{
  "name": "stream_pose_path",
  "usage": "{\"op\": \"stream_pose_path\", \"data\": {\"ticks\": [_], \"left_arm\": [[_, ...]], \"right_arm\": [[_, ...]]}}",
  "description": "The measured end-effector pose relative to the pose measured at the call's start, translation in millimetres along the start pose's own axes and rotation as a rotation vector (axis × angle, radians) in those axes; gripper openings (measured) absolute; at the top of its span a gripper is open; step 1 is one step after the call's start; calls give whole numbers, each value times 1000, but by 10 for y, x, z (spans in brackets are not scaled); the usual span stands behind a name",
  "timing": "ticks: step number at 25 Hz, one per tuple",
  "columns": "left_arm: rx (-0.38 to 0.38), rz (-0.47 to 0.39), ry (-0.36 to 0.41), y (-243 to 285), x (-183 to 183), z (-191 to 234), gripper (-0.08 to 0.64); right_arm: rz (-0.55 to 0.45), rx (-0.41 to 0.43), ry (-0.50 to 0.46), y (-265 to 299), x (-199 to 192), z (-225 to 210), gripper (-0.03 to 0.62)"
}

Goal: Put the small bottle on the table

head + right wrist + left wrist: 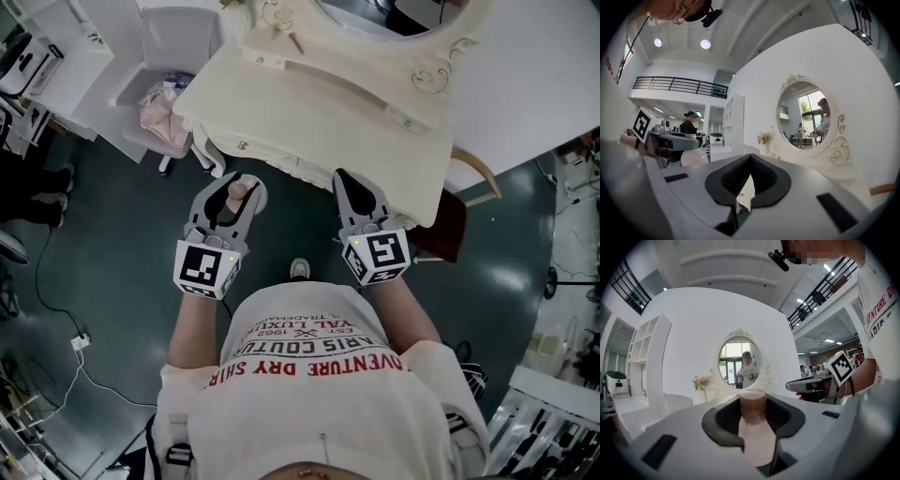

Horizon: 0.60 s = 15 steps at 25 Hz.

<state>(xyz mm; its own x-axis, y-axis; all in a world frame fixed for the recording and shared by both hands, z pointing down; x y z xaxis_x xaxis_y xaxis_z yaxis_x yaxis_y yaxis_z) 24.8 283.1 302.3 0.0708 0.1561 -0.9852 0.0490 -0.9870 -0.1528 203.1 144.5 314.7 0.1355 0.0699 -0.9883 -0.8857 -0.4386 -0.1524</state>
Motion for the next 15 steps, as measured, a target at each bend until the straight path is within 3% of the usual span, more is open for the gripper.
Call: {"op": "stream_pose_path", "data": {"ticks": [6,15], "left_arm": [[-2,15,2,626,-171,104,138],[-75,48,-12,1314,-402,412,138]], "right_arm": [[16,-7,8,321,-152,-540,-2],[46,-65,19,758,-348,-915,-2]]}}
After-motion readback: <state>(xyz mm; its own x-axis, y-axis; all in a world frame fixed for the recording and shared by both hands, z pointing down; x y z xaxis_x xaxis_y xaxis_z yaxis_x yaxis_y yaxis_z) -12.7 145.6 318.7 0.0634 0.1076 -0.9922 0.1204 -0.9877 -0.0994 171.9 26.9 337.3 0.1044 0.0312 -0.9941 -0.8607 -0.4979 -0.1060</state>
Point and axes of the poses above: the fingertips, and each gripper's own axes: y forward along the fingers, z to its left, x out of its top, the point moved 7 cm from there along -y, backward along the fingers, and after that the axes turned 13 degrees about -z, right-handed, at the moved point
